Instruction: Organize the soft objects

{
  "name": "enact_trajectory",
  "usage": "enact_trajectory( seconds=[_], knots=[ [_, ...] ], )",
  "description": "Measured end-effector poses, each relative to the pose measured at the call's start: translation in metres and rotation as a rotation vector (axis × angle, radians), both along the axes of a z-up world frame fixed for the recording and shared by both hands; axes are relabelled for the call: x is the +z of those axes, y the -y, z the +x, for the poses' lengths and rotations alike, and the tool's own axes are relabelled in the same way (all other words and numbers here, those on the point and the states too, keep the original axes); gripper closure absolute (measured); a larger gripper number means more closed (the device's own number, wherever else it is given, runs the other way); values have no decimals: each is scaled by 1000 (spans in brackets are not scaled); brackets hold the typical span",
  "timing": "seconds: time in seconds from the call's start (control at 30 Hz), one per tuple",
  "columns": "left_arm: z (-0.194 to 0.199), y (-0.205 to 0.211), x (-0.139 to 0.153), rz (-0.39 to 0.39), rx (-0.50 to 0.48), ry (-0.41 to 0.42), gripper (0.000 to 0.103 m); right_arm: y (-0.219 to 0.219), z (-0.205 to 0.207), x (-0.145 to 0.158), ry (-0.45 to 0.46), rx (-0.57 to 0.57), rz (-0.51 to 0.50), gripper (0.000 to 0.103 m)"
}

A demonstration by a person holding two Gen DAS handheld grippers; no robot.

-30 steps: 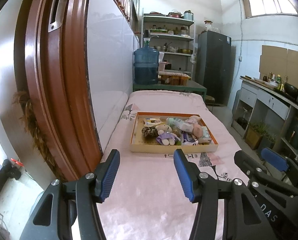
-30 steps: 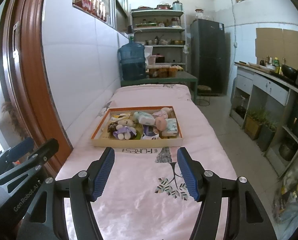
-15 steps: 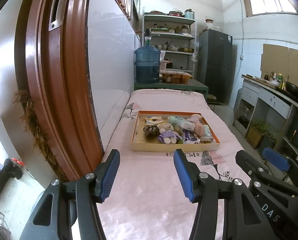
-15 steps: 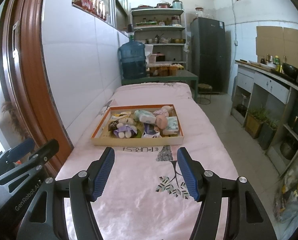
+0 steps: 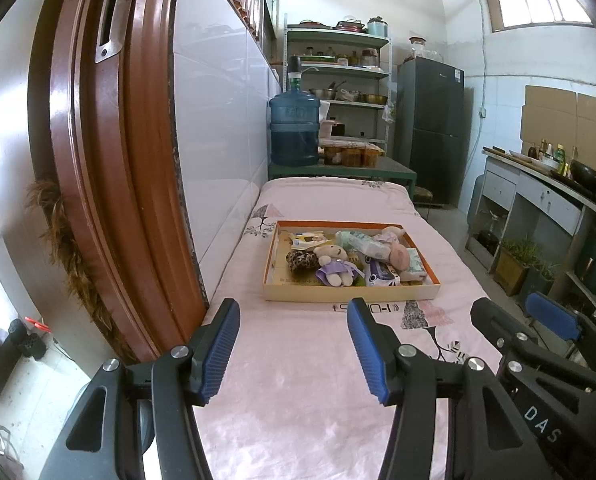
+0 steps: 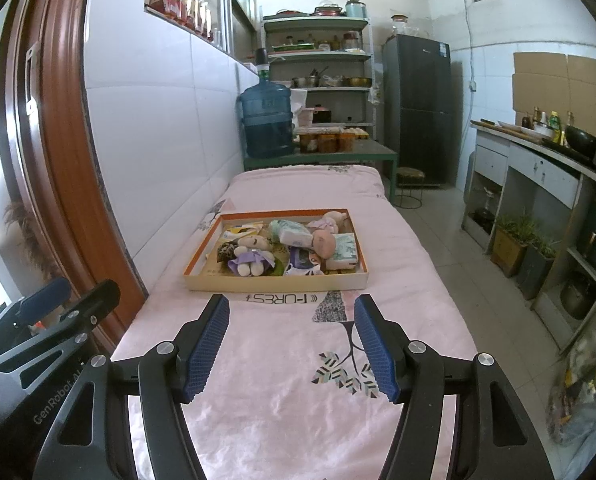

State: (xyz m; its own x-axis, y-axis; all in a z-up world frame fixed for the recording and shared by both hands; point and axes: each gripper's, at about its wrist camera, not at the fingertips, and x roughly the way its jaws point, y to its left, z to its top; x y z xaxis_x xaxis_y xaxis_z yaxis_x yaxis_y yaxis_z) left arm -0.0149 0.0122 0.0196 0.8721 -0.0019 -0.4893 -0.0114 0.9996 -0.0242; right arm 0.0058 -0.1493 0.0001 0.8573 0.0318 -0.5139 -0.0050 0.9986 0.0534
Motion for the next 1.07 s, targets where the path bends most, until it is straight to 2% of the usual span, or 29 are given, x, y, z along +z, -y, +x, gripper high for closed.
enact_trajectory(
  seconds=[1.07],
  knots=[
    [-1,0,-4,-4,-4,-7,47,-2,1,-2,0,6,0,36]
  ],
)
